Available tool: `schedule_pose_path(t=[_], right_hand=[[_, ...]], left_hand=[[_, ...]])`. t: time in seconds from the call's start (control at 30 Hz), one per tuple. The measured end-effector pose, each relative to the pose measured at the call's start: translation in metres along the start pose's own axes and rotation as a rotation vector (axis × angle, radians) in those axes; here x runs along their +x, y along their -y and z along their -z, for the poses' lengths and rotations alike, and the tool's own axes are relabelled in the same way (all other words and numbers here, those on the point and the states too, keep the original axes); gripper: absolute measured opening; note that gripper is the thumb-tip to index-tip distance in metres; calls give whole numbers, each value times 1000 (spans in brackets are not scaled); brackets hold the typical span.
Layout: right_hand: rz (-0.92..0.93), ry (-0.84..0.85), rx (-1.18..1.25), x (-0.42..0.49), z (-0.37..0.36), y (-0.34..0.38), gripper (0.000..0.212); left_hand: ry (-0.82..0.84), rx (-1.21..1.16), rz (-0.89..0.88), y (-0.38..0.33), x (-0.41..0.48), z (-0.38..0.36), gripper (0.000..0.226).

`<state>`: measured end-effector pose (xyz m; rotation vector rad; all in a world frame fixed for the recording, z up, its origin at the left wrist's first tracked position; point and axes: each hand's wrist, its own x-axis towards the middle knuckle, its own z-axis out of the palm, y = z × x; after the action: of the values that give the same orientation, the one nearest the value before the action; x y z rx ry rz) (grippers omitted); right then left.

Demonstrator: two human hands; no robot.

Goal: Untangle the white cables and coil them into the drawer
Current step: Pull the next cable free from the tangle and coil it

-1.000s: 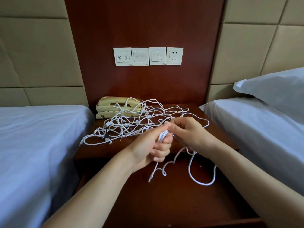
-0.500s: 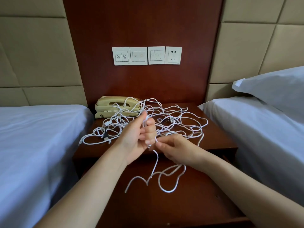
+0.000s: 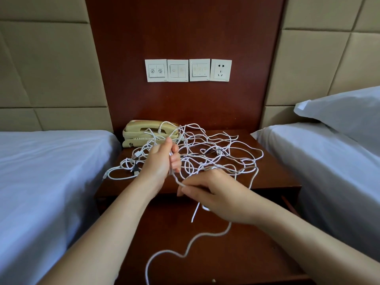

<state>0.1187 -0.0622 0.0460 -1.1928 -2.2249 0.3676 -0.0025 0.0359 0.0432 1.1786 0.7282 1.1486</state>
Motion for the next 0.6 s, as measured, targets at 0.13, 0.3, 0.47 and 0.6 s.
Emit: schedule_pose_path(t=[0.13,0.3,0.47,0.6], right_hand=[[16,-194,0,4,15,-8,23],[-17,-344,22,5,22,-22,26],[-92,-402,129,7,27,-31,28],[-184,-418,240,8,27,-41,33]], left_hand=[[127,145,5,5,-10,-10,41],[263,239,59,11,-21,-25,44],[444,184,153,8,-33,-35,60],[501,115,214,6,-38,-38,63]])
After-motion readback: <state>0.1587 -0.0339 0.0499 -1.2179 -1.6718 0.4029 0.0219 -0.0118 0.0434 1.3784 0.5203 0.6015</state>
